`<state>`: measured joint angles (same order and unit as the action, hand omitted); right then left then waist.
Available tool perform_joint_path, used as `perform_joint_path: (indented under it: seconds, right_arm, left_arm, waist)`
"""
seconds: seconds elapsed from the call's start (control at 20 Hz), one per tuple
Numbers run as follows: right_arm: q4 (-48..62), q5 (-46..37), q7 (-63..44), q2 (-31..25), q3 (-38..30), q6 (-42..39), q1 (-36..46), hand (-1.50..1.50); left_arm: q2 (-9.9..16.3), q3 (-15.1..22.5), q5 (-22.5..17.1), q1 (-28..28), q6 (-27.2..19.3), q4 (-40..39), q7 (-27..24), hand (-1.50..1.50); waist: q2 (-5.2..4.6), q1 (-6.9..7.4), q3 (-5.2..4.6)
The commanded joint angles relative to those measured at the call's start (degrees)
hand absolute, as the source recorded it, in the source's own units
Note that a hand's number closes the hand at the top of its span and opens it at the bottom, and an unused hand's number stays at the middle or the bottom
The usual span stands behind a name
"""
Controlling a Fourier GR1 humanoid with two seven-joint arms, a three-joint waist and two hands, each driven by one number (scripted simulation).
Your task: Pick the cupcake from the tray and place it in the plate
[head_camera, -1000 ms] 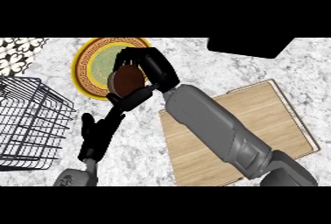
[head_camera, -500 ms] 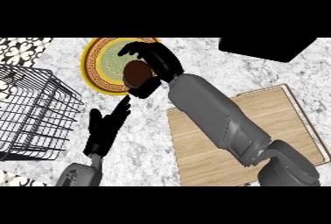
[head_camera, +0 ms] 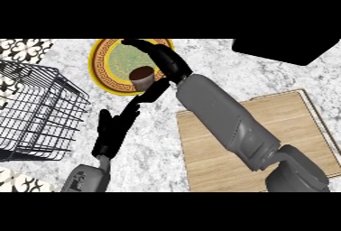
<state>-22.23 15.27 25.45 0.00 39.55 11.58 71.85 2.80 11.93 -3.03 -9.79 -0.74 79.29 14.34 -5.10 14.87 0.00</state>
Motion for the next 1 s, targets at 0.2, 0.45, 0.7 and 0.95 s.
perform_joint_path:
  seconds: [0.2, 0.45, 0.7, 0.95]
  right_arm:
    - [2.41, 8.86, 4.16, 0.0, -7.89, -5.04, -0.13, -1.5]
    - [6.24, 11.29, 3.86, 0.0, -10.36, -14.13, 1.67, -1.5]
    - [8.47, 10.41, 8.24, -3.16, -9.64, -25.77, 1.3, -1.5]
    - [11.16, 7.48, 12.22, -4.76, -7.1, -33.11, 0.45, -1.5]
  left_arm:
    - [-0.63, 0.34, 0.06, 0.66, -0.22, -0.11, -0.33, 0.0]
    - [0.69, -1.56, -0.33, 0.54, -0.71, 0.29, 0.36, 0.0]
    - [0.99, -1.78, -0.46, 2.62, -0.68, 0.79, -0.9, 0.0]
    - [1.24, -2.7, -0.97, 3.05, -0.64, 0.07, -1.21, 0.0]
  waist:
    - [0.35, -1.03, 0.02]
    - [0.67, -2.8, 0.03]
    - [0.88, -3.96, 0.07]
    - [0.81, -4.9, 0.04]
